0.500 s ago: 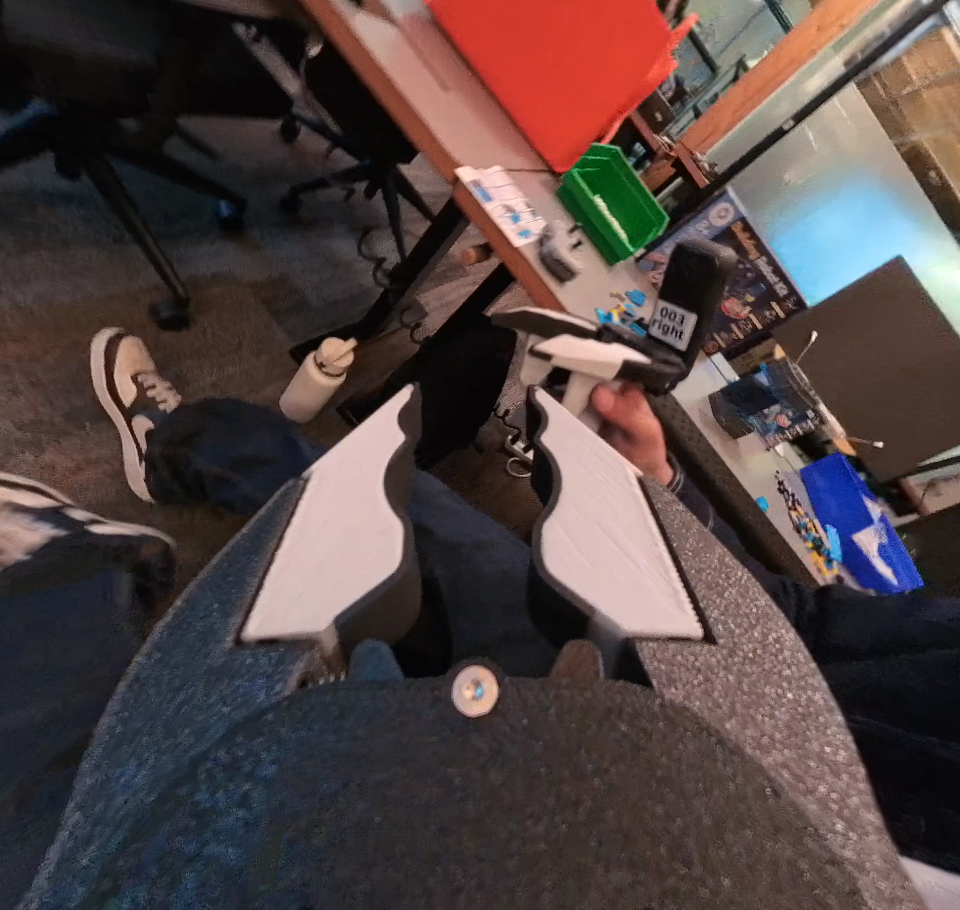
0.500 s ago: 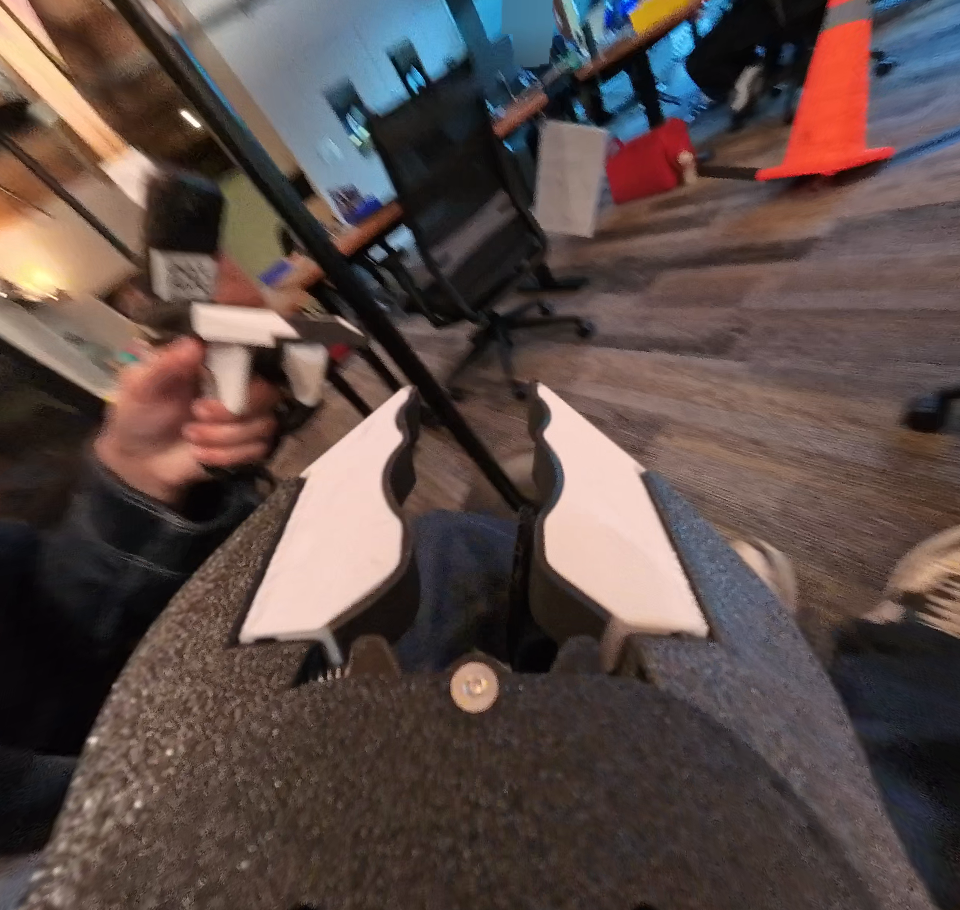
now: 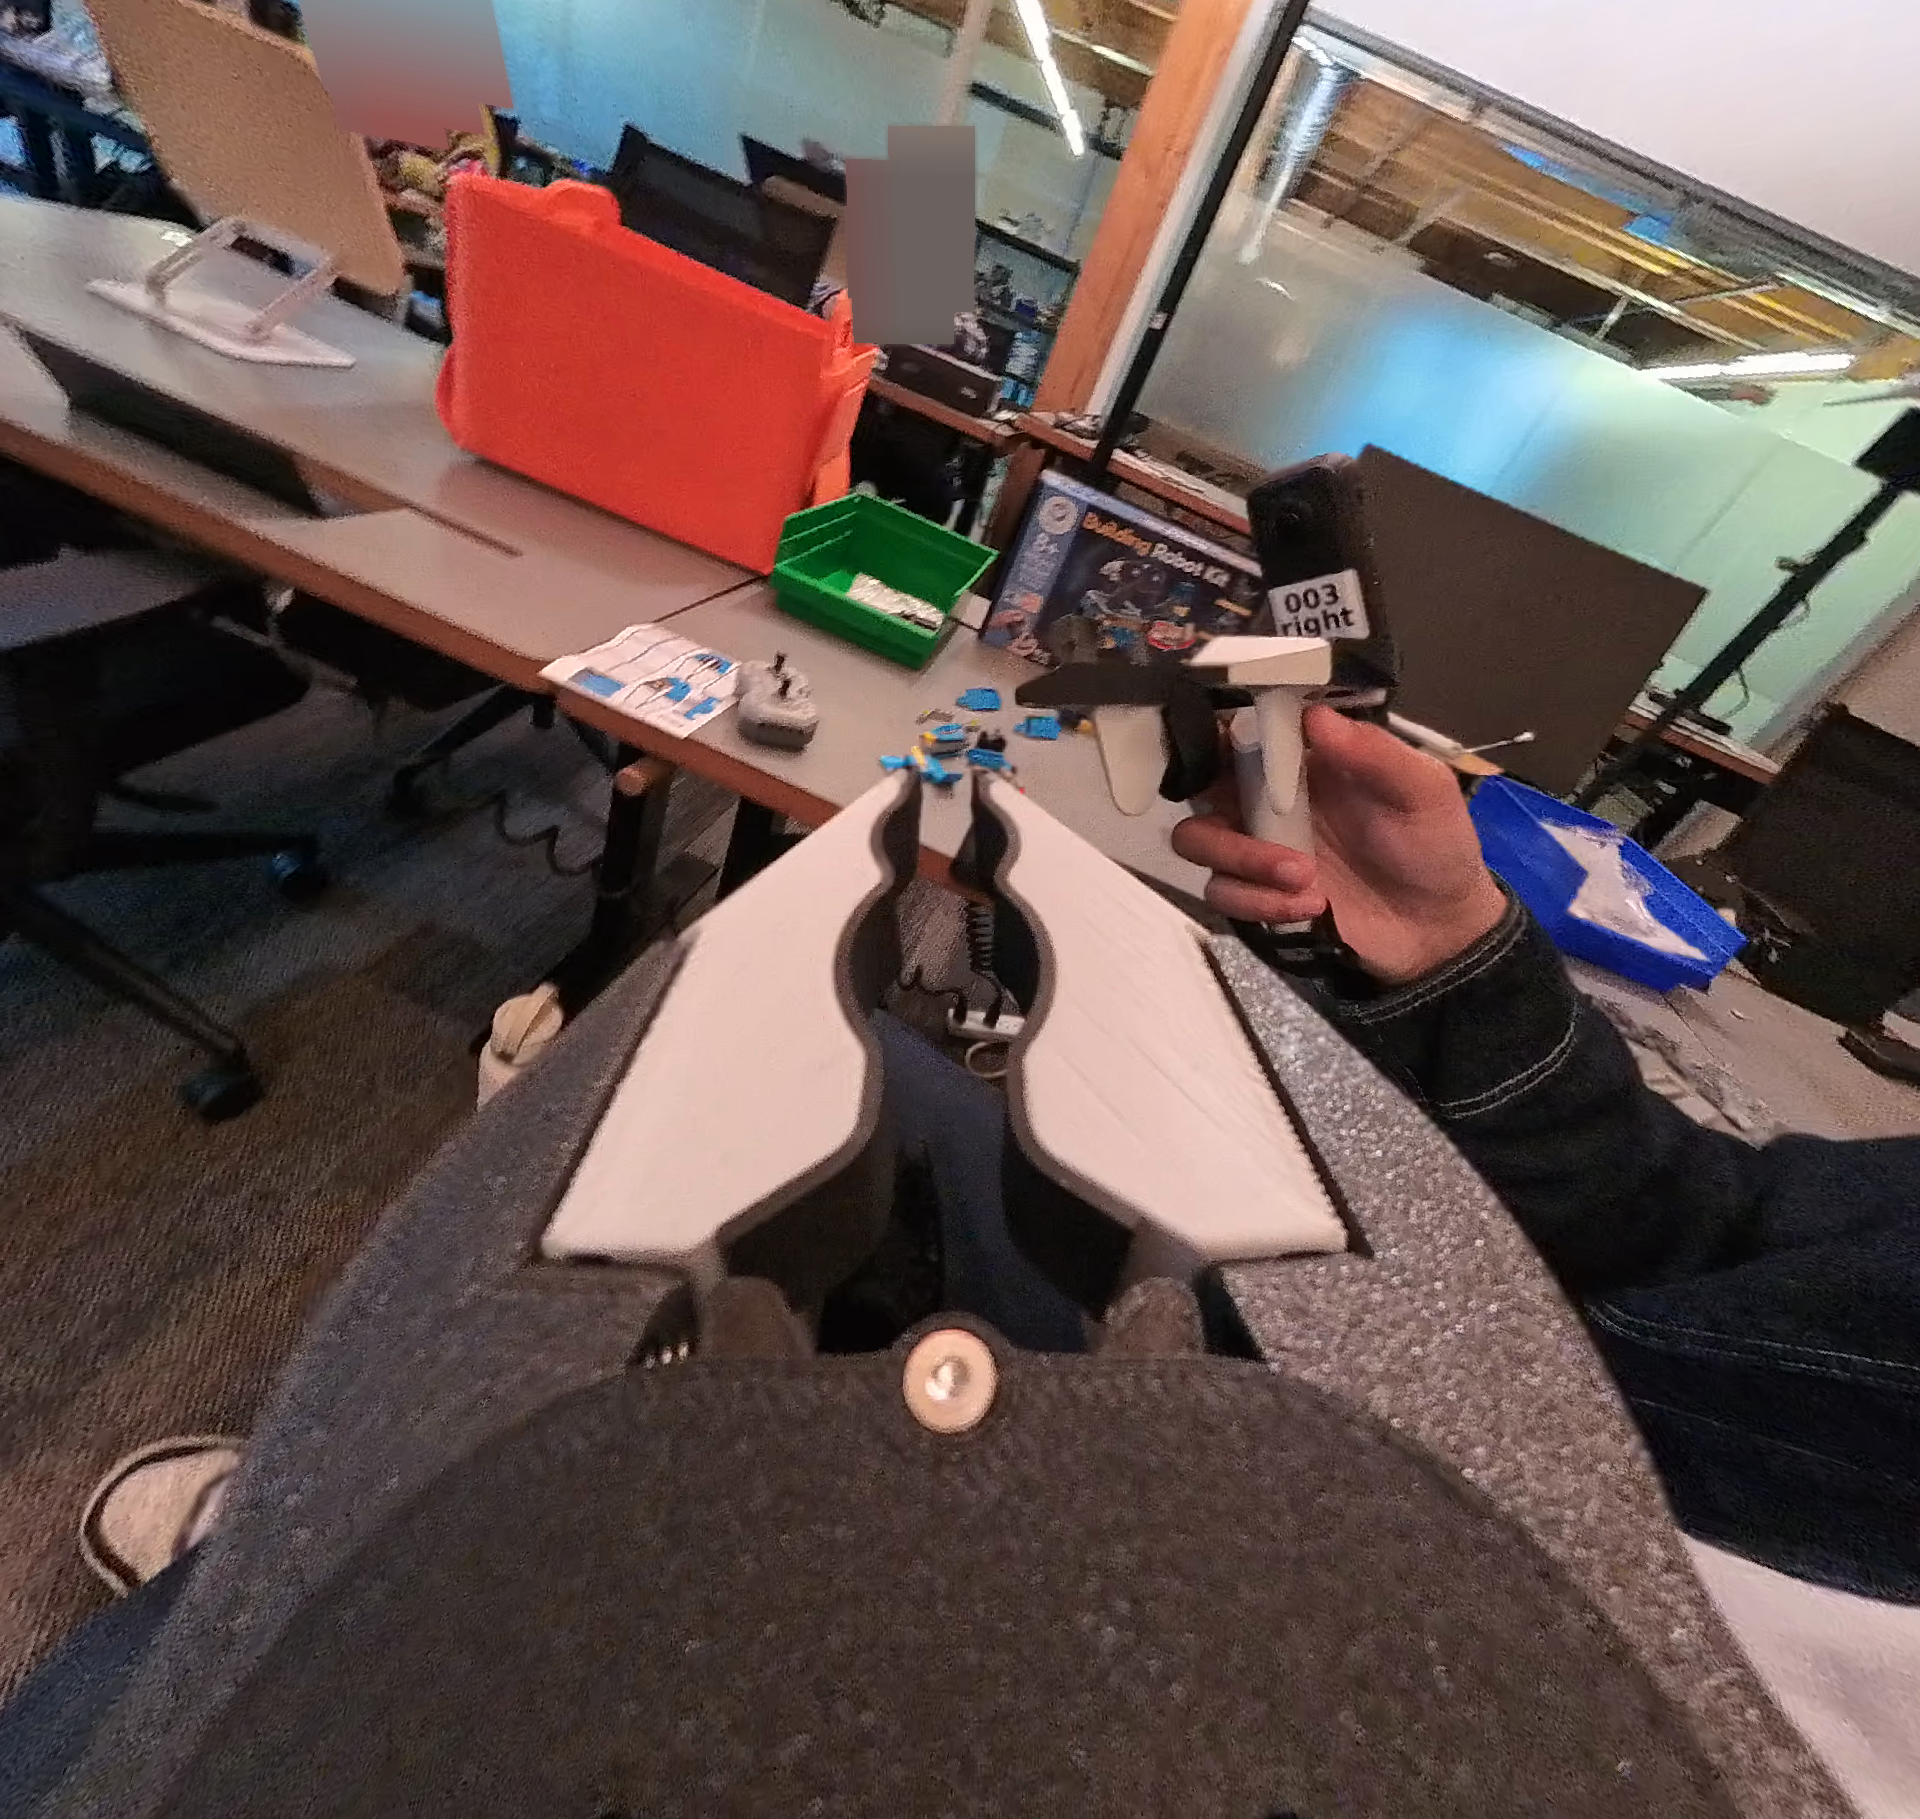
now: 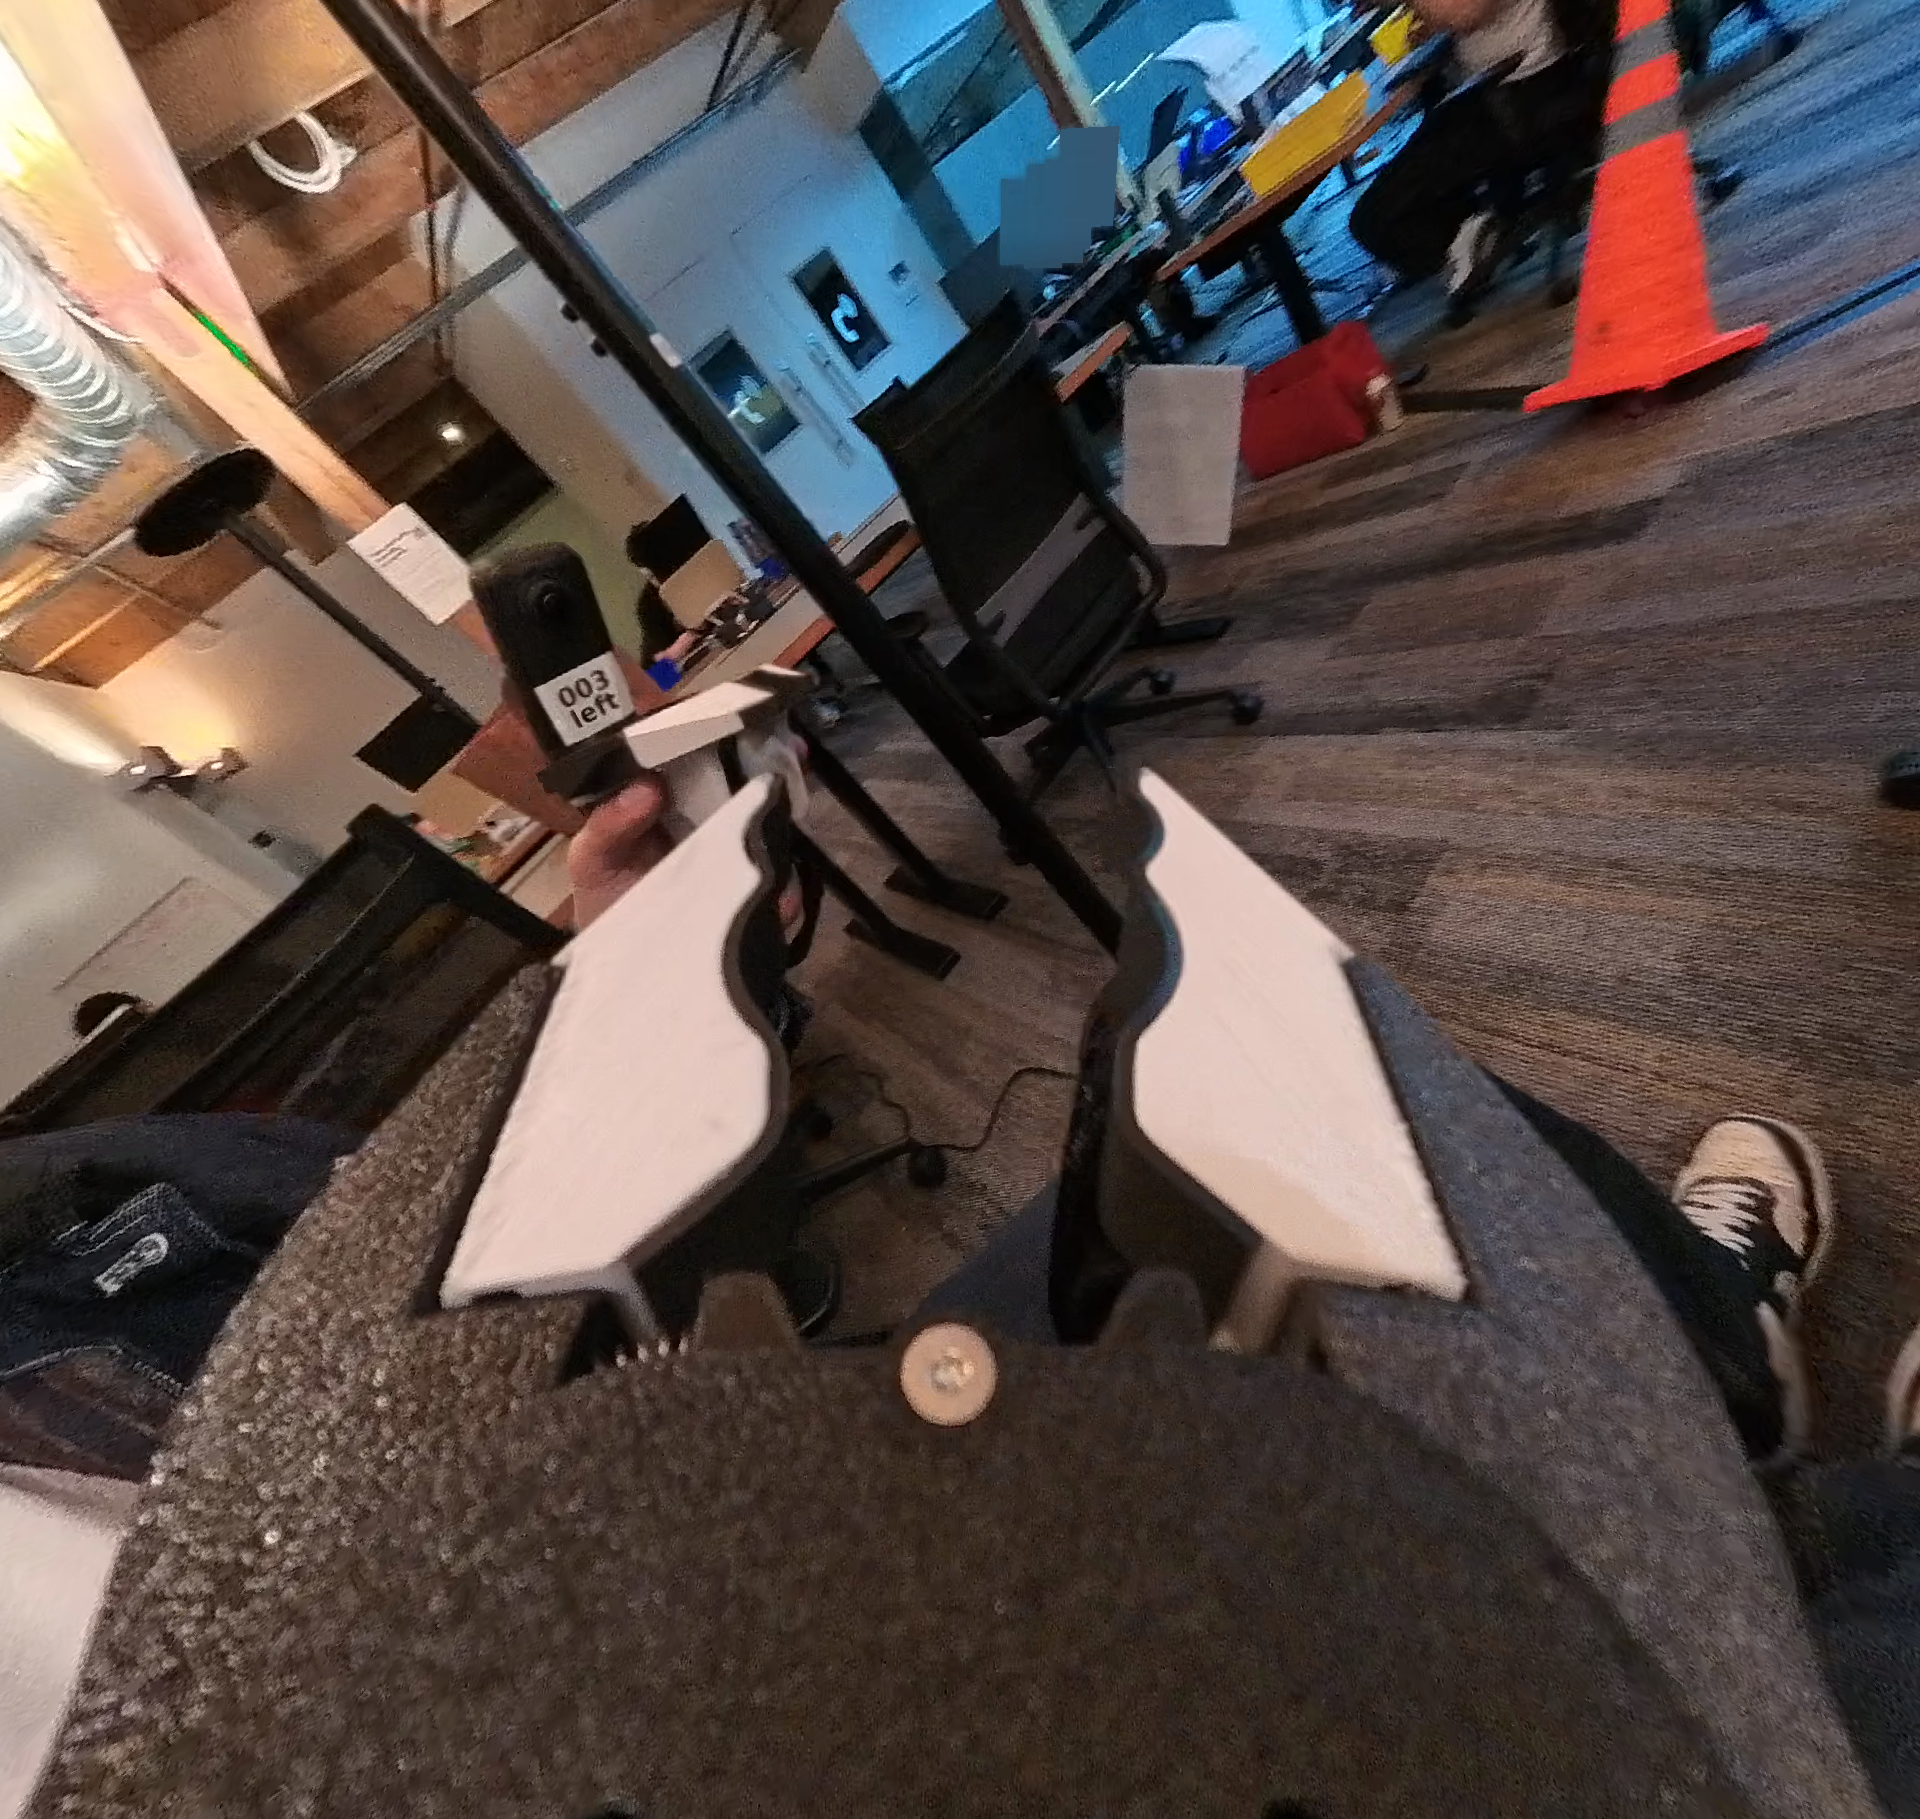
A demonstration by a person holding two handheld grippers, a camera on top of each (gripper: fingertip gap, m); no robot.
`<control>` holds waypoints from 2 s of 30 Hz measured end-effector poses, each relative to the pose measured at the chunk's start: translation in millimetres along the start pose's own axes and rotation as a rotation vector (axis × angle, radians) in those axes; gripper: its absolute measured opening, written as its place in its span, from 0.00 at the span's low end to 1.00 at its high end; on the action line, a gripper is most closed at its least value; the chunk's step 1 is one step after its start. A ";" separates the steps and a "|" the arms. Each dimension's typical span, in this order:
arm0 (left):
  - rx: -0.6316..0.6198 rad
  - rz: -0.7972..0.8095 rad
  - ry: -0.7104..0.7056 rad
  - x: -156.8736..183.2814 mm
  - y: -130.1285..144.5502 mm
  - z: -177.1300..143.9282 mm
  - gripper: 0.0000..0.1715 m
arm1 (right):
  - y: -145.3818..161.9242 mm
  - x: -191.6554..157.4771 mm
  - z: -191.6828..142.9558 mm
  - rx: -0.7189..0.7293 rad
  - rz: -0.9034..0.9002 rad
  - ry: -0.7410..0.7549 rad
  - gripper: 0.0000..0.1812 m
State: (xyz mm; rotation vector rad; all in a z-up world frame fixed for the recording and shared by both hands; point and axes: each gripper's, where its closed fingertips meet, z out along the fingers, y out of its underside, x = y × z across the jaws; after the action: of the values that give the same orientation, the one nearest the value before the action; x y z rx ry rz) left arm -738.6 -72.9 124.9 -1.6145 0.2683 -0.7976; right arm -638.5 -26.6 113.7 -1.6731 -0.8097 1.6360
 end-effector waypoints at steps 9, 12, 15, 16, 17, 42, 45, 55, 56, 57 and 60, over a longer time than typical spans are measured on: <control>0.011 0.150 0.174 61.9 5.8 65.5 0.00 | 10.3 -17.6 -118.4 0.135 -0.229 0.203 0.09; -0.030 0.155 0.260 83.4 21.8 106.3 0.00 | 24.1 -3.4 -183.0 0.169 -0.321 0.364 0.00; -0.099 0.160 0.344 107.3 47.2 158.7 0.00 | 45.9 19.1 -264.0 0.182 -0.323 0.541 0.00; -0.125 0.168 0.367 115.4 58.2 178.1 0.00 | 52.5 27.3 -295.5 0.200 -0.310 0.609 0.00; -0.148 0.177 0.385 123.4 69.5 198.0 0.00 | 58.9 34.2 -327.7 0.221 -0.294 0.676 0.00; -0.661 0.493 0.910 274.6 327.1 610.7 0.36 | 13.9 185.6 -671.3 0.557 -0.265 1.153 0.16; -0.641 0.573 0.934 276.7 327.7 604.8 0.15 | -1.5 175.9 -661.0 0.426 -0.353 1.177 0.13; -0.675 0.606 1.297 318.8 345.4 539.4 0.15 | 27.0 156.4 -608.1 -0.462 -0.248 1.050 0.04; -0.677 0.610 1.304 320.3 345.9 538.6 0.15 | 31.7 152.9 -609.0 -0.516 -0.230 1.046 0.03; -0.680 0.612 1.311 321.5 346.5 537.7 0.15 | 36.0 150.1 -611.3 -0.563 -0.206 1.046 0.03; -0.679 0.615 1.316 323.3 347.2 536.1 0.15 | 45.4 147.9 -620.1 -0.678 -0.138 1.062 0.03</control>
State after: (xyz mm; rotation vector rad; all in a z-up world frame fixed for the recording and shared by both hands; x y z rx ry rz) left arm -74.3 78.2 -95.0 -1.1981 2.0274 -1.2292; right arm -15.0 45.7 -6.8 -2.4667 -0.8849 0.1826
